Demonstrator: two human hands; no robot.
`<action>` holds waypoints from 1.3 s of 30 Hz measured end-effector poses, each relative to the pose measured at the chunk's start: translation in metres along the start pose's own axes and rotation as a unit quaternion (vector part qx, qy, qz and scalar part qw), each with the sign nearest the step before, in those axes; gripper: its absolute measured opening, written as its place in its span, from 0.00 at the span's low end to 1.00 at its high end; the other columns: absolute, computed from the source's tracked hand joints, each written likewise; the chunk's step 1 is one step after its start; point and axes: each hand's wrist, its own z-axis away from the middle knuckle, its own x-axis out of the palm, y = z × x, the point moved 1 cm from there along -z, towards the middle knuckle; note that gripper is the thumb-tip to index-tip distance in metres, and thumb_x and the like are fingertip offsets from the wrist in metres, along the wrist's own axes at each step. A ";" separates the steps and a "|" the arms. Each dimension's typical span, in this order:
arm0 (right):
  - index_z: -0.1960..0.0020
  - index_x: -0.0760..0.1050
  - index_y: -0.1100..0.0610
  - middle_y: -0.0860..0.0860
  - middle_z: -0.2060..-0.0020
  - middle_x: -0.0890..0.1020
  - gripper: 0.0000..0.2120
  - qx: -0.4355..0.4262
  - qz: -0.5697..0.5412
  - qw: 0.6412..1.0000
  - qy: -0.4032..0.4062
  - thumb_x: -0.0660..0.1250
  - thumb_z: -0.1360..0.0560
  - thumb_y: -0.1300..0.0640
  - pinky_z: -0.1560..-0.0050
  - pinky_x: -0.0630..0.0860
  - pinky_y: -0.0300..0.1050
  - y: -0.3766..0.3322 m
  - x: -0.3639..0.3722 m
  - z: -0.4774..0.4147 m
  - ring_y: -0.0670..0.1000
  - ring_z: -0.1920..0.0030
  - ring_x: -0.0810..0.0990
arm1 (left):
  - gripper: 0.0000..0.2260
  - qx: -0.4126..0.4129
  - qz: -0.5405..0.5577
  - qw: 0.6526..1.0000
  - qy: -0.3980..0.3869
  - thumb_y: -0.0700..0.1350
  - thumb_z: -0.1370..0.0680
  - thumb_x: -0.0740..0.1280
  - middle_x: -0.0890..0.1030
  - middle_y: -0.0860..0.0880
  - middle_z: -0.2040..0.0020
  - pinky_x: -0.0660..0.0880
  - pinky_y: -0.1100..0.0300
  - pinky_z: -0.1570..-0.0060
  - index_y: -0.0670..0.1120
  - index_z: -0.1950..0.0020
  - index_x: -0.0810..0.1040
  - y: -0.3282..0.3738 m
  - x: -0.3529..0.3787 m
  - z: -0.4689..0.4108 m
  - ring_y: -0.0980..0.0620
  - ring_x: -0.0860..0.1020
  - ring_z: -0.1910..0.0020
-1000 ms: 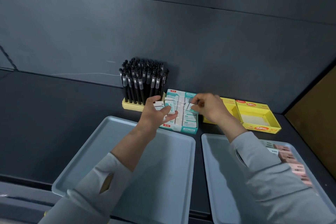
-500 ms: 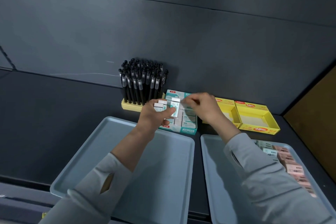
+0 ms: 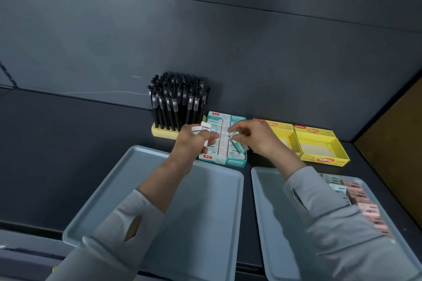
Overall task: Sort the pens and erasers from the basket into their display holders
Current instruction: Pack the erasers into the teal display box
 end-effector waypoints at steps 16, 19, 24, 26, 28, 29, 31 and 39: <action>0.50 0.80 0.48 0.50 0.51 0.82 0.09 -0.021 0.179 0.983 -0.022 0.74 0.29 0.55 0.56 0.73 0.43 -0.016 -0.003 0.015 0.54 0.52 0.78 | 0.09 0.065 -0.049 0.996 0.031 0.39 0.23 0.69 0.80 0.44 0.54 0.67 0.69 0.79 0.42 0.43 0.80 -0.009 -0.013 -0.006 0.63 0.75 0.75; 0.48 0.81 0.49 0.50 0.49 0.82 0.10 -0.025 0.154 0.988 -0.021 0.75 0.29 0.57 0.51 0.77 0.45 -0.016 -0.006 0.017 0.53 0.50 0.79 | 0.09 0.060 -0.057 0.996 0.042 0.42 0.24 0.71 0.82 0.44 0.52 0.67 0.67 0.78 0.44 0.44 0.80 -0.011 -0.015 -0.007 0.59 0.75 0.70; 0.47 0.83 0.49 0.48 0.43 0.82 0.12 -0.056 0.180 0.982 -0.003 0.72 0.28 0.62 0.45 0.75 0.42 -0.016 -0.006 0.014 0.52 0.44 0.78 | 0.11 0.043 -0.045 0.997 0.043 0.42 0.24 0.71 0.83 0.40 0.48 0.67 0.68 0.77 0.42 0.43 0.80 -0.013 -0.014 -0.009 0.62 0.73 0.75; 0.47 0.83 0.51 0.49 0.44 0.83 0.14 -0.066 0.172 0.983 -0.001 0.71 0.28 0.66 0.45 0.74 0.41 -0.014 -0.001 0.011 0.53 0.46 0.79 | 0.11 0.043 -0.042 0.997 0.044 0.42 0.24 0.71 0.83 0.39 0.48 0.67 0.68 0.77 0.41 0.42 0.80 -0.014 -0.014 -0.009 0.63 0.74 0.76; 0.47 0.84 0.53 0.52 0.46 0.83 0.14 -0.071 0.159 0.984 0.020 0.70 0.28 0.67 0.47 0.74 0.43 -0.010 0.004 0.009 0.55 0.47 0.79 | 0.11 0.044 -0.044 0.997 0.039 0.41 0.23 0.70 0.83 0.40 0.50 0.67 0.69 0.78 0.41 0.42 0.80 -0.013 -0.013 -0.007 0.63 0.74 0.75; 0.47 0.84 0.54 0.53 0.47 0.82 0.13 -0.073 0.146 0.986 0.029 0.70 0.28 0.66 0.47 0.75 0.44 -0.007 0.006 0.008 0.56 0.48 0.79 | 0.10 0.047 -0.044 0.997 0.035 0.40 0.23 0.70 0.83 0.41 0.52 0.67 0.69 0.78 0.41 0.42 0.80 -0.012 -0.012 -0.006 0.62 0.74 0.76; 0.48 0.84 0.53 0.53 0.48 0.83 0.11 -0.072 0.129 0.989 0.029 0.70 0.27 0.65 0.47 0.75 0.45 -0.002 0.007 0.007 0.55 0.48 0.80 | 0.08 0.049 -0.042 0.998 0.027 0.39 0.22 0.69 0.82 0.42 0.55 0.67 0.68 0.78 0.41 0.44 0.81 -0.013 -0.012 -0.006 0.62 0.73 0.77; 0.48 0.78 0.62 0.55 0.63 0.83 0.05 0.001 -0.346 0.938 -0.032 0.69 0.23 0.63 0.67 0.76 0.37 -0.030 0.008 0.011 0.46 0.65 0.82 | 0.06 0.053 -0.049 0.997 0.019 0.41 0.26 0.73 0.79 0.48 0.61 0.69 0.65 0.72 0.46 0.50 0.80 -0.011 -0.005 -0.006 0.59 0.72 0.74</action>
